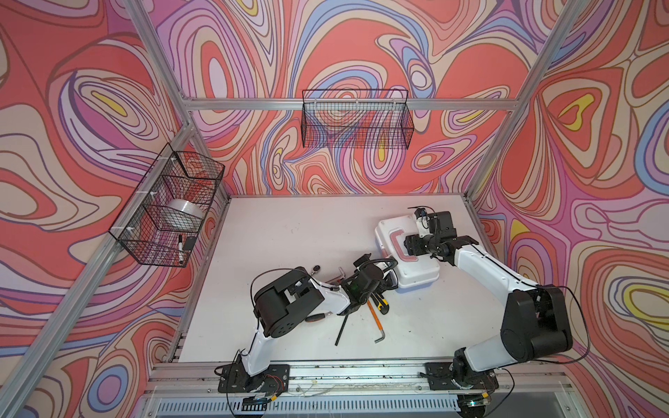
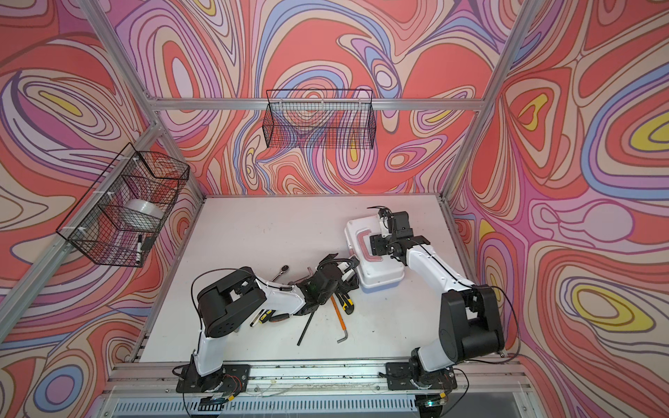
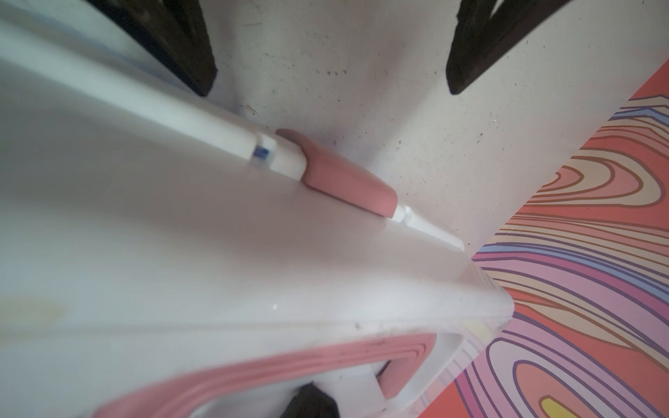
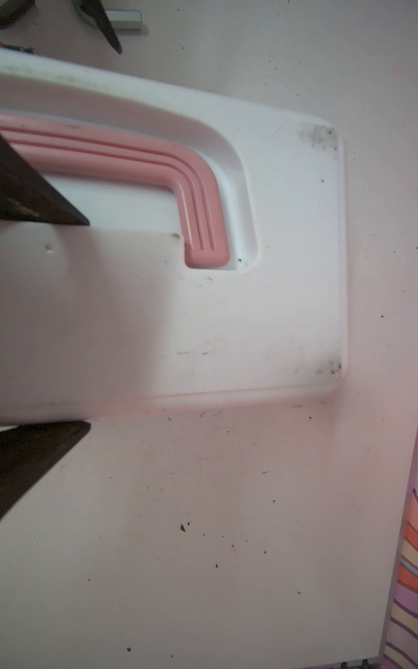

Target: Pack the tool kit

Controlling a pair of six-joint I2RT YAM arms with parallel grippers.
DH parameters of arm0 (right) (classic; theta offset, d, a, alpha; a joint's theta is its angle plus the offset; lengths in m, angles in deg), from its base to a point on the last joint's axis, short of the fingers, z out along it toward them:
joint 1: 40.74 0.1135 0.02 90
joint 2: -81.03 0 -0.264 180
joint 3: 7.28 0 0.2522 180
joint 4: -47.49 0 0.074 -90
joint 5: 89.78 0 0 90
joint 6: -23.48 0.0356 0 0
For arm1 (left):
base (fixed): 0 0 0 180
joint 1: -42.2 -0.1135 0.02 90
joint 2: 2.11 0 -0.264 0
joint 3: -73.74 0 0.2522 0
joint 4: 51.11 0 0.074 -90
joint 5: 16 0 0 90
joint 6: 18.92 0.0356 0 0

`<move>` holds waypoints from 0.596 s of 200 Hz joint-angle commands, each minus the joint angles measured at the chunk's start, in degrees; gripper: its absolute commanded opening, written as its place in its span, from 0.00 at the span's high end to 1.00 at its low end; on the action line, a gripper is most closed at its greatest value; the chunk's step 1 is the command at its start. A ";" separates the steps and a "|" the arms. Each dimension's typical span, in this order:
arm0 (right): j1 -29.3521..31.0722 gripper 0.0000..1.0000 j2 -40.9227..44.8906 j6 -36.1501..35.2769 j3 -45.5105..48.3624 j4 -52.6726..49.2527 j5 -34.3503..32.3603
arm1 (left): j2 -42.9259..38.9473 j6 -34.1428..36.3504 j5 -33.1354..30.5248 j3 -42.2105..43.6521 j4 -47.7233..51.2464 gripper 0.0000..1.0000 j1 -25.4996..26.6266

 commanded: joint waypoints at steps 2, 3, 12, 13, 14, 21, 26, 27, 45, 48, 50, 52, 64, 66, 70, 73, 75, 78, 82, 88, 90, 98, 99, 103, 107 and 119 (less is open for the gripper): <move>2.69 0.36 -5.33 -6.72 2.78 -15.90 0.00 | -0.10 -0.28 -2.08 2.50 -4.29 0.00 0.67; 2.69 0.36 -5.33 -6.72 2.78 -15.90 0.00 | -0.16 -0.29 -2.12 2.57 -4.34 0.00 0.67; 3.29 0.36 -5.43 -6.62 2.56 -15.92 0.38 | -0.38 -0.13 -2.32 3.18 -4.79 0.00 0.71; 3.28 0.36 -5.44 -6.50 2.56 -15.92 0.42 | -0.39 -0.08 -2.33 3.26 -4.82 0.00 0.69; 3.32 0.36 -5.45 -6.44 2.55 -15.91 0.39 | -0.45 -0.06 -2.34 3.30 -4.83 0.00 0.68; 3.51 0.36 -5.53 -6.13 2.48 -15.78 0.74 | -0.54 0.11 -2.72 3.70 -5.28 0.00 0.67; 3.52 0.35 -5.67 -6.05 2.42 -15.83 1.09 | -0.58 0.21 -3.01 4.05 -5.70 0.00 0.67; 3.57 0.35 -5.70 -6.08 2.40 -15.91 1.12 | -0.58 0.22 -3.03 4.14 -5.84 0.00 0.67; 4.01 0.36 -6.26 -6.29 1.85 -17.28 1.41 | -0.32 0.87 -4.00 5.72 -8.71 0.00 0.73; 4.14 0.37 -6.25 -6.45 1.85 -17.48 1.36 | -0.24 1.01 -4.14 5.98 -9.16 0.00 0.70; 4.28 0.37 -6.18 -6.53 1.85 -17.58 1.41 | -0.23 1.08 -4.18 6.04 -9.43 0.00 0.69; 4.36 0.37 -6.10 -6.62 1.85 -17.67 1.24 | -0.14 1.18 -4.35 6.19 -9.66 0.00 0.74; 4.51 0.38 -5.66 -6.95 1.85 -17.99 1.49 | 0.01 1.93 -5.59 7.04 -11.52 0.00 0.75; 4.51 0.38 -5.66 -7.03 1.85 -18.08 1.57 | 0.09 2.08 -5.75 7.17 -11.94 0.00 0.75; 4.51 0.38 -5.55 -7.48 1.85 -18.23 1.52 | 0.16 2.45 -6.20 7.41 -12.70 0.00 0.83; 4.51 0.38 -5.60 -7.83 1.85 -18.26 1.46 | 0.28 2.70 -6.53 7.58 -13.25 0.00 0.84; 4.51 0.38 -5.63 -8.15 1.85 -18.32 1.43 | 0.36 2.86 -6.65 7.61 -13.60 0.00 0.84; 4.51 0.38 -5.77 -8.53 1.85 -18.42 1.28 | 0.47 3.20 -6.84 7.82 -14.10 0.00 0.84; 4.51 0.38 -6.01 -9.01 1.71 -18.52 1.00 | 0.59 3.61 -7.04 7.94 -14.94 0.00 0.84; 4.51 0.38 -6.54 -9.39 1.47 -18.69 0.69 | 0.86 4.29 -7.17 8.15 -15.93 0.00 0.84; 4.51 0.38 -6.83 -9.47 1.38 -18.72 0.65 | 0.94 4.54 -7.14 8.21 -16.29 0.00 0.84; 4.51 0.38 -7.80 -9.68 0.98 -18.61 1.13 | 1.30 5.35 -7.26 8.05 -17.15 0.00 0.84; 4.51 0.37 -7.91 -9.70 0.97 -18.53 1.19 | 1.32 5.47 -7.27 8.02 -17.23 0.00 0.84; 4.51 0.37 -8.42 -9.68 0.90 -18.33 1.62 | 1.50 5.64 -7.38 7.89 -17.34 0.00 0.84; 4.50 0.37 -8.90 -9.57 0.73 -18.18 2.18 | 1.68 5.90 -7.38 7.66 -17.40 0.00 0.84; 4.53 0.38 -10.23 -9.55 0.53 -17.73 3.55 | 2.29 6.60 -7.34 6.98 -17.32 0.00 0.86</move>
